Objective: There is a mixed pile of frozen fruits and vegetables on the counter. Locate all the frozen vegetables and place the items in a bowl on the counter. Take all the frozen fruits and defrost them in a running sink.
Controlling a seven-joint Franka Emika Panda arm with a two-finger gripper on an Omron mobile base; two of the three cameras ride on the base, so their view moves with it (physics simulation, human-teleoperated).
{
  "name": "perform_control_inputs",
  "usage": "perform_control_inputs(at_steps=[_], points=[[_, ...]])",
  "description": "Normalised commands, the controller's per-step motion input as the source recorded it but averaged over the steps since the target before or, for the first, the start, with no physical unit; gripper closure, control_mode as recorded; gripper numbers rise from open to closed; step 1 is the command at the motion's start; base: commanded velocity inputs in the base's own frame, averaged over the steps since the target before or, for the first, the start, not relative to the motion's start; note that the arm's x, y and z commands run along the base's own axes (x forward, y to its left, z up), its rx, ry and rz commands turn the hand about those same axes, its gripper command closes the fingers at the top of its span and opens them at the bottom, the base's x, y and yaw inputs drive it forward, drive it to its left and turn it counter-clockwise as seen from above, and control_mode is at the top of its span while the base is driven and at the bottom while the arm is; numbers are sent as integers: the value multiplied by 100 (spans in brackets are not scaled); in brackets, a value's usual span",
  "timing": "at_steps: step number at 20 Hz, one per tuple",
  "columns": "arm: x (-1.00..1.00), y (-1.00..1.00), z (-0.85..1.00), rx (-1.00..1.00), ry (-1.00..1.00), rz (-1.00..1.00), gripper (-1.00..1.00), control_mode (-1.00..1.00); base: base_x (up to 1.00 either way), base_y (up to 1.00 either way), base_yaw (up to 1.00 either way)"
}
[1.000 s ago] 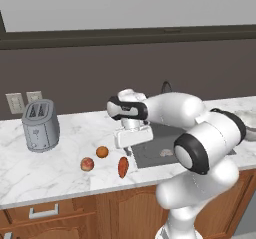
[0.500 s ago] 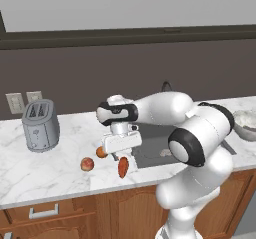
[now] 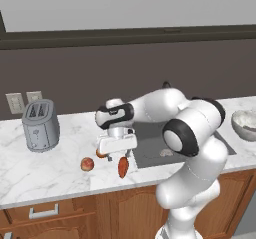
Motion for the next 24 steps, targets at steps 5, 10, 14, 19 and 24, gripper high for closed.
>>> perform_control_inputs(at_steps=[5, 10, 14, 19, 24], points=[[-7, -21, -15, 0, 1, -6, -100, -100, 0, 0, 0], [-33, -21, 0, 0, 3, -4, -100, -100, 0, 0, 0], [-39, -6, 0, 0, 1, -4, -100, -100, 0, 0, 0], [-28, 0, -8, 0, 0, -7, -100, -100, 0, 0, 0], [19, 5, -9, -1, -1, -6, -100, -100, 0, 0, 0]])
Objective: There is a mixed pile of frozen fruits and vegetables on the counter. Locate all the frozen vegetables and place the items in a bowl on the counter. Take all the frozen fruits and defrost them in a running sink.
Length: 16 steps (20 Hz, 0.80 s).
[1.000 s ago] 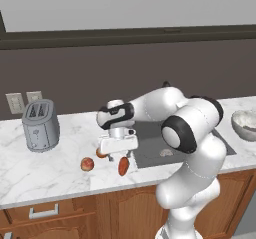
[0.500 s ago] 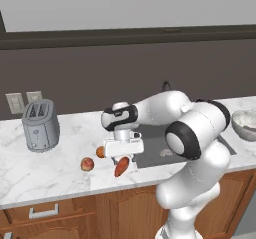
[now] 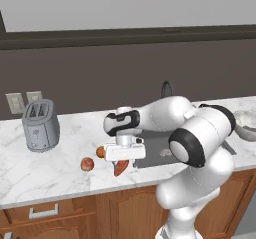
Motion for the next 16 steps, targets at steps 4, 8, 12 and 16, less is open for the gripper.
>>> perform_control_inputs(at_steps=[4, 8, 12, 16], points=[[35, 7, 11, -2, 7, -5, -100, -100, 0, 0, 0], [28, 13, 13, -2, 9, -4, -100, -100, 0, 0, 0], [10, 4, -9, 0, 1, -1, -100, -100, 0, 0, 0], [-16, -8, -30, 0, 1, -2, -100, -100, 0, 0, 0]])
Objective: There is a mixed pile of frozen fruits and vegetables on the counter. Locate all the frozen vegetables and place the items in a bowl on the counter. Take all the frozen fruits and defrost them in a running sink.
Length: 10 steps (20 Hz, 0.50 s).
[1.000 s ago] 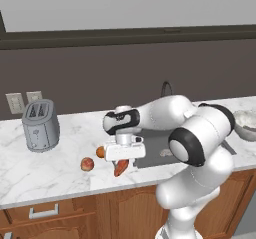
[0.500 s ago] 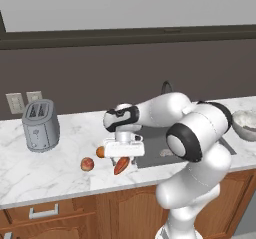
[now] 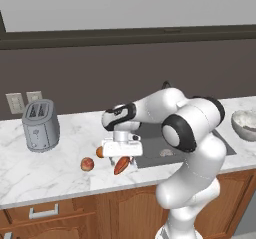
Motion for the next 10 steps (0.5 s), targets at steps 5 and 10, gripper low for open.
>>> perform_control_inputs(at_steps=[5, 10], points=[[-23, -2, -29, 0, 0, -4, 100, -100, 0, 0, 0], [-4, -4, 7, 0, -9, -1, 100, -100, 0, 0, 0]])
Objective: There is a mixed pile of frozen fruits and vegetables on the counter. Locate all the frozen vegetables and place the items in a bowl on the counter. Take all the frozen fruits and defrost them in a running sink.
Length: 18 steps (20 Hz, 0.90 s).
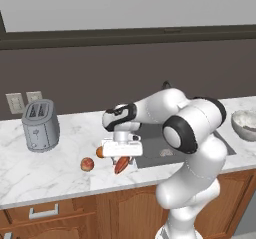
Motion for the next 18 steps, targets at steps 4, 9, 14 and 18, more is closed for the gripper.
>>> perform_control_inputs(at_steps=[4, 9, 14, 18], points=[[-2, -17, 32, 0, -14, -4, 100, -100, 0, 0, 0], [5, -25, 28, 1, -10, -5, 100, -100, 0, 0, 0], [1, -29, 33, 1, -7, -1, 100, -100, 0, 0, 0], [8, -33, 30, 1, 0, 4, 100, -100, 0, 0, 0]])
